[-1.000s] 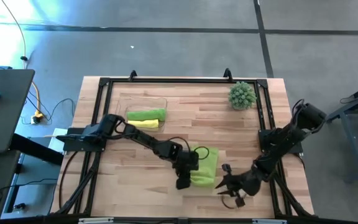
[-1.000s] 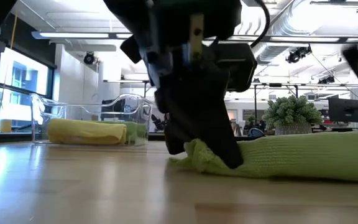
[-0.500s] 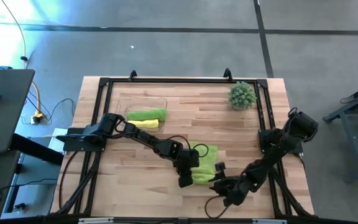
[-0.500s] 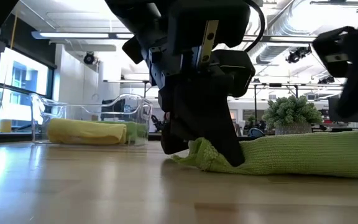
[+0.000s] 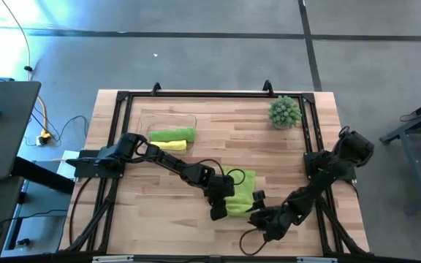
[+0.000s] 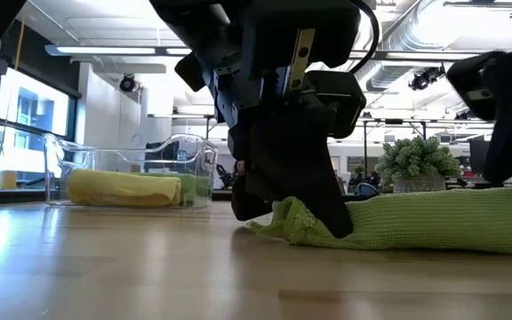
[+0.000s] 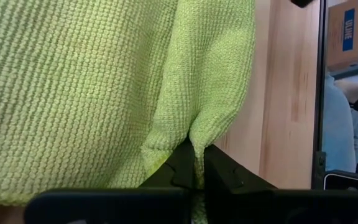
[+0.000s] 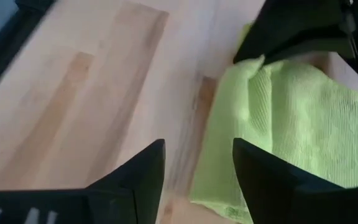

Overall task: Roll microfiber towels into tight, uniform cylinder then place into a basket
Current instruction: Roll the green towel

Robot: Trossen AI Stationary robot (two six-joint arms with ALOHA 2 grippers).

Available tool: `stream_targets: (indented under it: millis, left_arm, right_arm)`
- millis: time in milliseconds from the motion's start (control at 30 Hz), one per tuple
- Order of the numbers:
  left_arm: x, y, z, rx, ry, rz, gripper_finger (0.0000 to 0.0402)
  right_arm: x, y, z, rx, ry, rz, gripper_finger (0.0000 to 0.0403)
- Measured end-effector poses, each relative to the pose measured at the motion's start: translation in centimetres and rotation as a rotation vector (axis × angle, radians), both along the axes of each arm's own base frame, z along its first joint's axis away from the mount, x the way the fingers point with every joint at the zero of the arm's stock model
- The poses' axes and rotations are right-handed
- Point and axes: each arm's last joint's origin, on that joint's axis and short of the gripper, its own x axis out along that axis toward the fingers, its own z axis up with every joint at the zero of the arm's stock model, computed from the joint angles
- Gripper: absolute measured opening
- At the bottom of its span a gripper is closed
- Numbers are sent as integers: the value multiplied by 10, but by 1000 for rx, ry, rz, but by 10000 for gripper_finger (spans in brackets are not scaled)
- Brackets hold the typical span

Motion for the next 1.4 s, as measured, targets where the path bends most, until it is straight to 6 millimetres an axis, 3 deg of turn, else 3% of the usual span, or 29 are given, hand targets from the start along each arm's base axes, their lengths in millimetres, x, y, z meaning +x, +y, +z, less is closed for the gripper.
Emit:
stream_targets:
  millis: [400,800,900,1033,1233,1400]
  left_arm:
    - [1,0,0,-2,-15,6,11]
    - [-7,-4,22,141,-117,-216,131]
    - [-12,-4,31,183,-128,-287,149]
    - [-15,-19,37,250,-189,-385,160]
    - [-22,-58,26,581,-223,-501,161]
    - [-31,-82,31,1023,-220,-475,161]
  right_arm:
    - [8,-7,-33,12,97,-130,173]
    - [-3,-4,-38,192,165,-402,166]
    - [-5,-4,-39,239,168,-477,146]
    - [-6,-5,-39,268,150,-542,106]
    - [-7,-6,-40,291,144,-594,51]
    - [-7,-6,-40,309,146,-614,32]
